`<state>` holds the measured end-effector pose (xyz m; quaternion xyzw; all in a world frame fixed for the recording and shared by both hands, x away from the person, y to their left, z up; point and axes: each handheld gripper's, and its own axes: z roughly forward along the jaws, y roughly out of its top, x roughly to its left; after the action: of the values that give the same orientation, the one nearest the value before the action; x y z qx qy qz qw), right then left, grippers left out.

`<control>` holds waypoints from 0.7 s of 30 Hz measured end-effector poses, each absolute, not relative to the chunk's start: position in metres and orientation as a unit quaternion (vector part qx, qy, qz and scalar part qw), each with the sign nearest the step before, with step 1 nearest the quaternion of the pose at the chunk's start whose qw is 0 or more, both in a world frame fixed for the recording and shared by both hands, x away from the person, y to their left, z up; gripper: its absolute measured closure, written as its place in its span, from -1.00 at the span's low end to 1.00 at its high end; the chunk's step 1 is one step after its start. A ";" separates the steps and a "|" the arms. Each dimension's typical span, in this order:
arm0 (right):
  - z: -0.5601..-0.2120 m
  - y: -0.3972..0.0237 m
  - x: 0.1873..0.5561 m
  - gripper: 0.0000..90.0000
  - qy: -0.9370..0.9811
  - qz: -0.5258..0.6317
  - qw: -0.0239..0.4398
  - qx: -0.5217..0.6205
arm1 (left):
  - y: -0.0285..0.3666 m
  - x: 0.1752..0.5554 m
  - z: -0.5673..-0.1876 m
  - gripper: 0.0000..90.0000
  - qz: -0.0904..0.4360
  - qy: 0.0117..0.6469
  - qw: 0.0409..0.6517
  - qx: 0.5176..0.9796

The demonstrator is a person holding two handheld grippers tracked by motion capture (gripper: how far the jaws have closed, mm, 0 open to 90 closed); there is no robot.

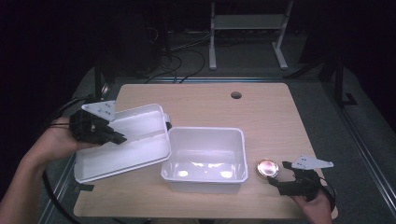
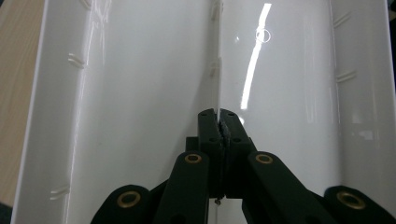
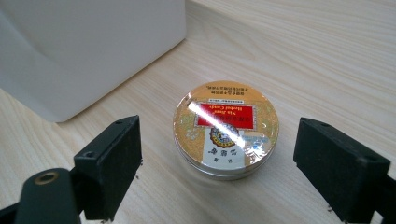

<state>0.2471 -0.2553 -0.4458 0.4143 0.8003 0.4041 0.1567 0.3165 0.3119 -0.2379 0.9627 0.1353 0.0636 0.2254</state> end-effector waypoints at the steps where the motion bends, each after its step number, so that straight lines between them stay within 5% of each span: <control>1: -0.446 -0.255 0.247 -0.67 0.801 0.403 0.157 0.414 | 0.321 0.314 -0.242 0.99 0.066 0.144 0.221 0.962; 21: -0.445 -0.254 0.245 -0.67 0.801 0.402 0.161 0.413 | 0.357 0.307 -0.312 0.99 0.044 0.178 0.194 0.964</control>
<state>0.2447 -0.2539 -0.4454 0.4131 0.8011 0.4020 0.1613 0.3066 0.3566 -0.3118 0.9639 0.1776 0.0437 0.1937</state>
